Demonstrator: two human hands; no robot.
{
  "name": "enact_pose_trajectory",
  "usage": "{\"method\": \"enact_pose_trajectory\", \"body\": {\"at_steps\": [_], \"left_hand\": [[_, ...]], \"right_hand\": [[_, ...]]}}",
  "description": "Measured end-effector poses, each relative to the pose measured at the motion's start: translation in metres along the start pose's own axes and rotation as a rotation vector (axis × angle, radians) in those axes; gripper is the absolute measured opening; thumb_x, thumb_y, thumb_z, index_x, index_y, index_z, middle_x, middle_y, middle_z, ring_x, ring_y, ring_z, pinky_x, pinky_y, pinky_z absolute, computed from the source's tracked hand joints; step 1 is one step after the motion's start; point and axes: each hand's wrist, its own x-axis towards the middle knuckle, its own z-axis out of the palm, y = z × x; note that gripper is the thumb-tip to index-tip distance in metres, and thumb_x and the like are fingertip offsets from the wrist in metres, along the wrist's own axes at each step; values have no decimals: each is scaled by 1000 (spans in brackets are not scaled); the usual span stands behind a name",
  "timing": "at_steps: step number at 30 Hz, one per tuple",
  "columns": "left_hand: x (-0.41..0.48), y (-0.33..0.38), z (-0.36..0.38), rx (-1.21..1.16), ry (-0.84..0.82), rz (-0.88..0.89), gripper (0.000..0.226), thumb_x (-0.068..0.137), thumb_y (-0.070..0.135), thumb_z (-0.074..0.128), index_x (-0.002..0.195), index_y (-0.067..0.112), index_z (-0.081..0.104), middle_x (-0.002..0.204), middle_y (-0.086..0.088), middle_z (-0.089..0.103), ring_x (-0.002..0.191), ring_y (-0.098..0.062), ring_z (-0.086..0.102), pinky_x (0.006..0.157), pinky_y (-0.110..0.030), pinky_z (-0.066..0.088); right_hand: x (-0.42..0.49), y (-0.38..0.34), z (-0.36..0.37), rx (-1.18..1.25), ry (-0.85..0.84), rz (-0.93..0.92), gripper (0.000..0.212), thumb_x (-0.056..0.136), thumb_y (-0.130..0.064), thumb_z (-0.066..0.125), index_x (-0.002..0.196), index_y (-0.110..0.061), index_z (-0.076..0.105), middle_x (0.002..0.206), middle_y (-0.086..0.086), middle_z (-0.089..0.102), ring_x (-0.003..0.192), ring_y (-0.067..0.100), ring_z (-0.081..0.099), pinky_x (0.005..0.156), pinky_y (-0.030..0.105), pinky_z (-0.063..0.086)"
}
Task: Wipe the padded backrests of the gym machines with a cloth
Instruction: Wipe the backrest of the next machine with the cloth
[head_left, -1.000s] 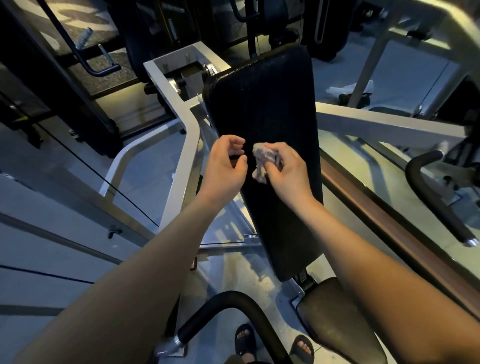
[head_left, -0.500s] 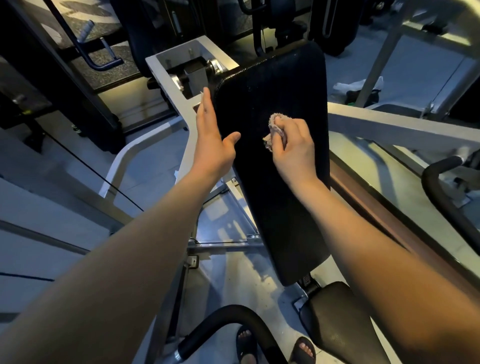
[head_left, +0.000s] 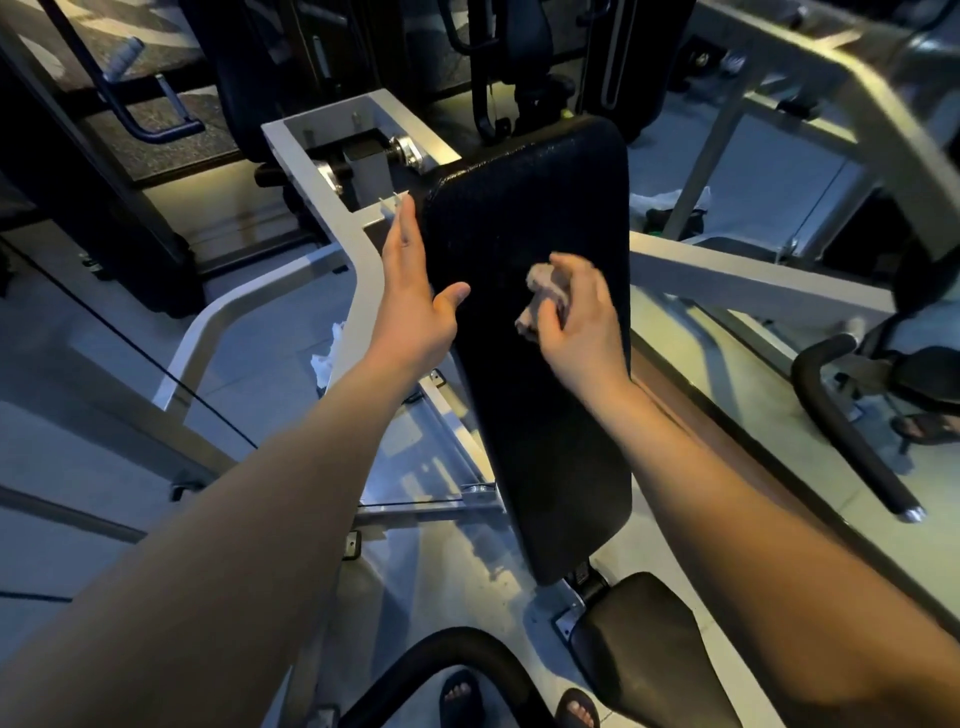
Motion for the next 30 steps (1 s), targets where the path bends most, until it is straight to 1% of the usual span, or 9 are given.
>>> {"method": "enact_pose_trajectory", "body": {"at_steps": [2, 7, 10, 15, 18, 22, 24, 26, 30], "left_hand": [[2, -2, -2, 13, -6, 7, 96, 100, 14, 62, 160, 31, -10, 168, 11, -6, 153, -10, -3, 117, -26, 7], [4, -8, -1, 16, -9, 19, 96, 99, 15, 62, 160, 34, -10, 166, 13, -5, 154, -12, 2, 120, -32, 13], [4, -12, 0, 35, -4, 32, 96, 99, 15, 61, 159, 34, -11, 166, 12, -6, 154, -13, 5, 118, -29, 14], [5, -13, -1, 30, -13, 37, 95, 100, 15, 60, 159, 35, -12, 166, 12, -7, 154, -12, 3, 123, -34, 14], [4, -12, -2, 27, -24, 36, 95, 100, 15, 60, 159, 35, -12, 166, 14, -9, 154, -11, 1, 116, -26, 11], [4, -11, -1, 36, -24, 25, 95, 101, 16, 60, 159, 35, -13, 165, 16, -8, 154, -13, 3, 113, -27, 13], [4, -12, -1, 34, -18, 31, 95, 100, 15, 60, 159, 34, -13, 166, 15, -8, 154, -12, 3, 114, -27, 12], [5, -13, -1, 30, -14, 34, 96, 100, 14, 60, 159, 34, -13, 166, 14, -9, 154, -12, 2, 115, -27, 10], [4, -11, 0, 37, -19, 26, 96, 101, 13, 59, 159, 35, -14, 165, 17, -10, 153, -13, 4, 115, -29, 11]], "right_hand": [[39, -12, -6, -1, 103, -3, 42, 95, -13, 55, 137, -16, 49, 129, 7, 54, 110, 7, 50, 95, 14, 38], [55, -21, 16, -34, 197, 24, 15, 95, -11, 56, 107, -5, 59, 107, 11, 58, 91, 15, 53, 76, 24, 41], [6, -17, 38, -44, 76, -67, 18, 89, -2, 58, 106, -4, 60, 103, 12, 55, 88, 15, 51, 75, 17, 36], [-29, 2, 36, -118, -212, -222, 35, 88, 0, 62, 122, -8, 59, 115, 10, 48, 92, 15, 56, 81, 27, 52], [26, -10, 20, -79, 53, -88, 30, 90, -1, 58, 119, -6, 61, 117, 14, 49, 98, 20, 57, 86, 5, 39], [77, -30, 11, -21, 283, -6, 24, 93, -4, 55, 115, -5, 63, 114, 14, 55, 96, 18, 57, 80, 0, 34], [53, -32, 25, -29, 200, -105, 28, 90, -1, 57, 118, -5, 63, 115, 14, 55, 98, 17, 56, 85, 5, 39], [10, -19, 34, -75, 14, -262, 35, 86, 4, 58, 120, -4, 63, 114, 15, 54, 98, 18, 57, 86, 24, 50], [-4, -1, 13, -225, -298, -453, 32, 91, -2, 59, 123, -7, 60, 113, 14, 50, 93, 26, 57, 75, 41, 55]]}}
